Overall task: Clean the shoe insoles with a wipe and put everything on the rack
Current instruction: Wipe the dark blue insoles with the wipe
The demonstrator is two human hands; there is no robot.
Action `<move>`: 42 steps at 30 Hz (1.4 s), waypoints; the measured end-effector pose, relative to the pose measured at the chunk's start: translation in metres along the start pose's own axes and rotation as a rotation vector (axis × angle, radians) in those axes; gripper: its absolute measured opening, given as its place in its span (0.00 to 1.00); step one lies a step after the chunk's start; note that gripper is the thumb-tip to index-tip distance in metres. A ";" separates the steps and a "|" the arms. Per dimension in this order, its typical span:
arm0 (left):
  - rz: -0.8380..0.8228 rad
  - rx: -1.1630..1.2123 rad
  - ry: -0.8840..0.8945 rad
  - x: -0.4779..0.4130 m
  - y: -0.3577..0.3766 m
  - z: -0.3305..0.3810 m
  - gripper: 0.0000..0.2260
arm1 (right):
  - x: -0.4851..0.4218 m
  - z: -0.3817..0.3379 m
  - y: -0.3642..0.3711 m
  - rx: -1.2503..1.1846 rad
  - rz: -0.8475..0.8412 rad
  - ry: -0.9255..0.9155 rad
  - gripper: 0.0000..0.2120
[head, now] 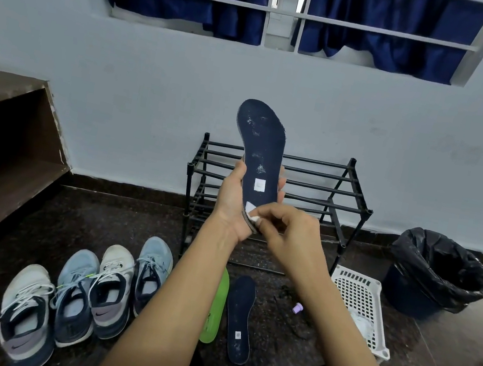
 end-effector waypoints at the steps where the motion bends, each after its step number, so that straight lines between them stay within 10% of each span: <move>1: -0.003 0.008 0.004 -0.001 0.000 0.000 0.28 | 0.000 0.001 -0.001 0.006 -0.012 -0.002 0.08; 42: -0.015 0.100 0.020 -0.006 0.024 -0.023 0.27 | 0.007 0.011 -0.033 0.014 0.036 0.094 0.09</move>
Point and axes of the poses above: each hand's wrist, its own x-axis away from the middle knuckle, its own y-axis out of the palm, z = x × y, the point moved 7 cm from there along -x, towards the middle knuckle
